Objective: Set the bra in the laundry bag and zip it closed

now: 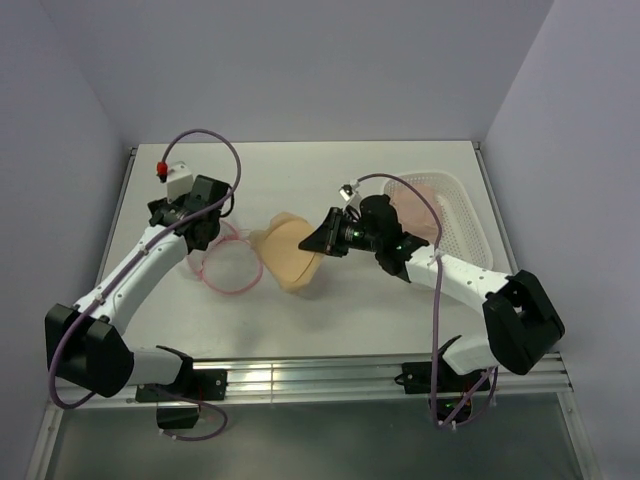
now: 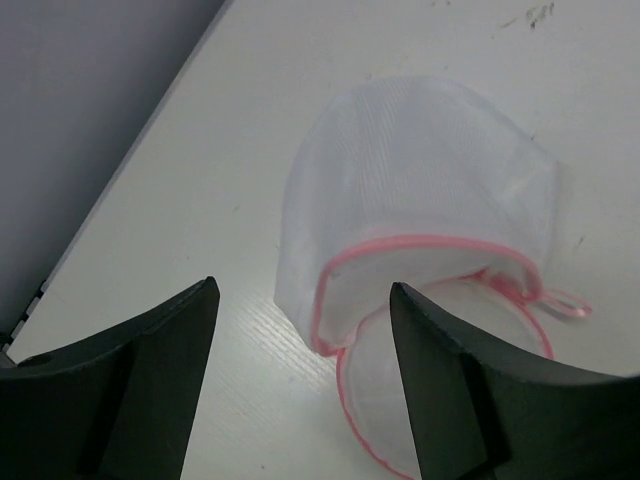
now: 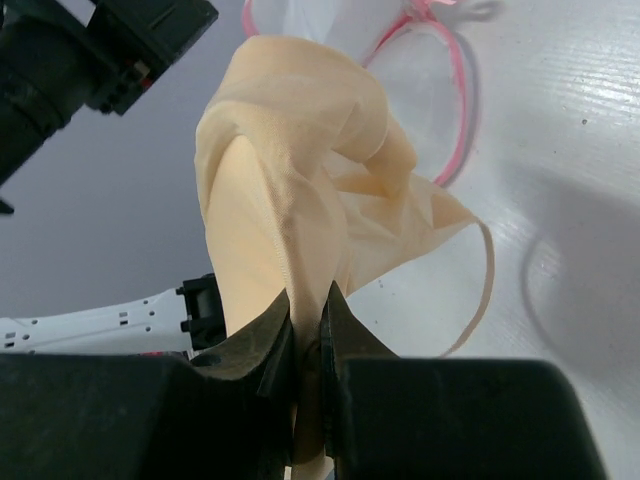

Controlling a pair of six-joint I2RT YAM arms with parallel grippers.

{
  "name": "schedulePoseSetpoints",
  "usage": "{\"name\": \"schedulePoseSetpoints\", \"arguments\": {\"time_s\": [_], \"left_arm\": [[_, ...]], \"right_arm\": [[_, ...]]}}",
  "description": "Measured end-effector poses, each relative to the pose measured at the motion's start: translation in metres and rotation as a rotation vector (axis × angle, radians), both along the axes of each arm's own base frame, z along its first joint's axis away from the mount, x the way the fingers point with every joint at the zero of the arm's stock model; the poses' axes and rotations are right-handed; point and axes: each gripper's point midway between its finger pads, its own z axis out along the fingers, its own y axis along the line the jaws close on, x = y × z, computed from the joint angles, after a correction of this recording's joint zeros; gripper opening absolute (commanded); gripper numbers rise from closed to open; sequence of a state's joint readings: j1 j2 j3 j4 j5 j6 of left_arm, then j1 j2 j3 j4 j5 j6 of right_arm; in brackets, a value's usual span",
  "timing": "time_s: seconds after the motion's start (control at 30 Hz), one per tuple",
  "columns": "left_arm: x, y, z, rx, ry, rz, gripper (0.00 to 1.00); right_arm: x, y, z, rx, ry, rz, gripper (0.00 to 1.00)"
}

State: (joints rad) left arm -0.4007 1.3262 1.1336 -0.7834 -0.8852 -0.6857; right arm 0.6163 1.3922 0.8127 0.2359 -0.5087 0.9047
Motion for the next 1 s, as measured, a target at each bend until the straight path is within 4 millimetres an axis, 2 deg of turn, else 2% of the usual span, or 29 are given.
{"name": "schedulePoseSetpoints", "arguments": {"time_s": [0.2, 0.4, 0.53, 0.67, 0.9, 1.0], "left_arm": [[0.012, 0.020, -0.003, -0.023, 0.051, -0.052, 0.77], [0.023, 0.006, -0.011, -0.061, 0.089, -0.175, 0.63], [0.028, -0.003, -0.031, -0.079, 0.158, -0.225, 0.58], [0.029, -0.003, -0.046, -0.075, 0.210, -0.231, 0.56], [0.028, 0.005, -0.049, -0.066, 0.222, -0.204, 0.55], [0.028, 0.008, -0.054, -0.061, 0.237, -0.189, 0.50]], "right_arm": [[-0.008, -0.006, 0.002, 0.009, -0.001, -0.002, 0.00], [-0.009, -0.008, 0.010, 0.024, -0.009, -0.005, 0.00], [-0.009, -0.011, 0.015, 0.032, -0.020, -0.011, 0.00], [-0.010, -0.020, 0.014, 0.032, -0.019, -0.029, 0.00], [-0.010, -0.026, 0.013, 0.030, -0.017, -0.041, 0.00], [-0.011, -0.027, 0.012, 0.028, -0.015, -0.042, 0.00]]}}
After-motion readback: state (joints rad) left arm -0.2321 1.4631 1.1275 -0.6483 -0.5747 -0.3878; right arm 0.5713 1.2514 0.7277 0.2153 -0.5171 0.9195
